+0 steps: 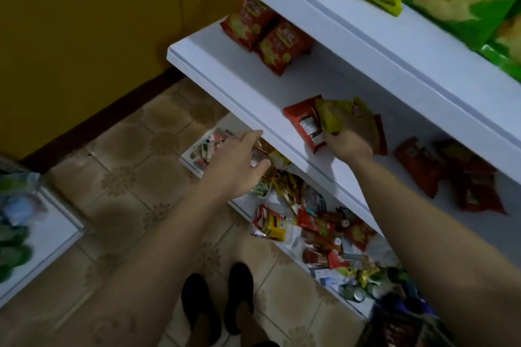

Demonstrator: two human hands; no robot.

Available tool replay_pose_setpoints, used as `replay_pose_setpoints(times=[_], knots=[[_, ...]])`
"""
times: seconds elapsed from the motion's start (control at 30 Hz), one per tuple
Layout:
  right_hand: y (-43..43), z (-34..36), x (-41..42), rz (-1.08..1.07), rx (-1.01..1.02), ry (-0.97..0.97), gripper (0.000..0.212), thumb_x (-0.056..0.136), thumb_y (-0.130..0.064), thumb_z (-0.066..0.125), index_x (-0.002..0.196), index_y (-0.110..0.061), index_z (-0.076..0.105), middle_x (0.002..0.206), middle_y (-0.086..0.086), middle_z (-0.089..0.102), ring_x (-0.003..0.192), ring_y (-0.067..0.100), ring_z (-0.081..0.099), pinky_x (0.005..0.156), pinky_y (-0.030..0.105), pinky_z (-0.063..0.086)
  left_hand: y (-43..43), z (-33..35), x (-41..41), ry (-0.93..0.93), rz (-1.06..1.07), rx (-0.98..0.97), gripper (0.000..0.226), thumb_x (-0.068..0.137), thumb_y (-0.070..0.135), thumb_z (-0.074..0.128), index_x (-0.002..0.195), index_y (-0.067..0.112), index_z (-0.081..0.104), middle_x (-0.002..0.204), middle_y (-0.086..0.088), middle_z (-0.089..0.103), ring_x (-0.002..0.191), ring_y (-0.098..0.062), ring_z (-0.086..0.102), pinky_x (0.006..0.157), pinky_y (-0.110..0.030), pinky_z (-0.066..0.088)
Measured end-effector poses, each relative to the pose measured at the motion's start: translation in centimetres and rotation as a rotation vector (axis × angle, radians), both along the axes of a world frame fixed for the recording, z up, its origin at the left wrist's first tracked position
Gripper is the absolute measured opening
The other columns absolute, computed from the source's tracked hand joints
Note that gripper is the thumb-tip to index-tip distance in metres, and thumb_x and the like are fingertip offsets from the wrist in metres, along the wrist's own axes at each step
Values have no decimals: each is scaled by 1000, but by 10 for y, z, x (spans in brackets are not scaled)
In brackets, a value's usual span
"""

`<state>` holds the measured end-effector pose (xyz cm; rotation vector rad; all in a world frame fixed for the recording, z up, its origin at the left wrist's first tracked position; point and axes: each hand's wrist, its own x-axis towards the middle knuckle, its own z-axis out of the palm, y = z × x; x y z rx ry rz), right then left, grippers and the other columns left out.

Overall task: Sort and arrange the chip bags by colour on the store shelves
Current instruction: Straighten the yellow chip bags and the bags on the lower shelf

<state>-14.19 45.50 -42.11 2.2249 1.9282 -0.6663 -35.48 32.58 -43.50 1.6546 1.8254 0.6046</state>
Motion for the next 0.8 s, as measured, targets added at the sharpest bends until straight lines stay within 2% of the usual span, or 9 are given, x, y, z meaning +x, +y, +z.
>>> replay_pose_setpoints(times=[0.07, 0.17, 0.27, 0.33, 0.4, 0.47, 0.5, 0.63, 0.8], knots=[[10, -5, 0, -46, -94, 89, 53, 101, -42, 37, 133, -2, 51, 137, 20, 51, 124, 34, 49, 93, 35, 38, 0, -1, 1, -1, -11, -1, 63, 91, 42, 57, 146, 21, 33, 146, -7, 43, 132, -27, 40, 107, -44, 38], [18, -15, 1, -40, -163, 134, 52, 99, -40, 46, 135, -3, 49, 139, 19, 50, 124, 33, 48, 93, 33, 36, -3, 2, 1, -9, -17, 15, 62, 92, 40, 57, 146, 20, 33, 147, -5, 41, 134, -25, 38, 108, -39, 35], [22, -28, 6, -53, -182, 128, 55, 97, -42, 49, 137, -4, 48, 141, 18, 48, 128, 33, 45, 102, 37, 34, -8, 11, 2, -15, -4, 18, 57, 93, 36, 57, 144, 22, 37, 144, -5, 45, 130, -25, 40, 100, -32, 35], [26, -35, 9, -71, -169, 168, 49, 100, -33, 46, 138, -3, 46, 143, 18, 46, 132, 32, 42, 105, 35, 32, -11, 15, 2, -7, 8, 2, 56, 94, 38, 56, 144, 23, 38, 141, -4, 47, 127, -23, 43, 95, -29, 37], [33, -38, 10, -116, 16, 173, 40, 99, -24, 46, 131, -2, 53, 135, 21, 52, 125, 34, 50, 93, 33, 42, -16, 19, 2, 21, 18, -24, 56, 94, 41, 56, 144, 23, 39, 141, -4, 46, 127, -21, 42, 96, -29, 37], [36, -35, 11, -142, 268, 28, 35, 94, -24, 49, 119, -4, 64, 122, 20, 60, 111, 36, 59, 80, 35, 49, -21, 24, 2, 36, 23, -46, 55, 93, 41, 56, 143, 22, 41, 143, -2, 45, 129, -20, 41, 100, -30, 37], [36, -34, 12, -140, 302, -10, 34, 93, -25, 50, 115, -5, 66, 119, 19, 63, 108, 36, 61, 79, 36, 49, -23, 27, 3, 34, 26, -58, 54, 93, 40, 57, 142, 22, 42, 143, -2, 46, 128, -22, 43, 100, -32, 39], [35, -38, 23, -183, 330, 75, 34, 92, -23, 52, 118, -6, 65, 123, 19, 62, 113, 36, 59, 88, 40, 49, -24, 46, 8, 68, 36, -63, 49, 93, 40, 56, 138, 23, 45, 134, -3, 50, 108, -22, 56, 81, -28, 42], [41, -23, 36, -184, 442, 285, 41, 92, -19, 53, 130, -4, 57, 137, 19, 53, 127, 35, 48, 105, 37, 34, -16, 64, 19, 79, 50, -30, 46, 93, 35, 58, 135, 18, 49, 133, -5, 53, 118, -18, 49, 85, -22, 35]])
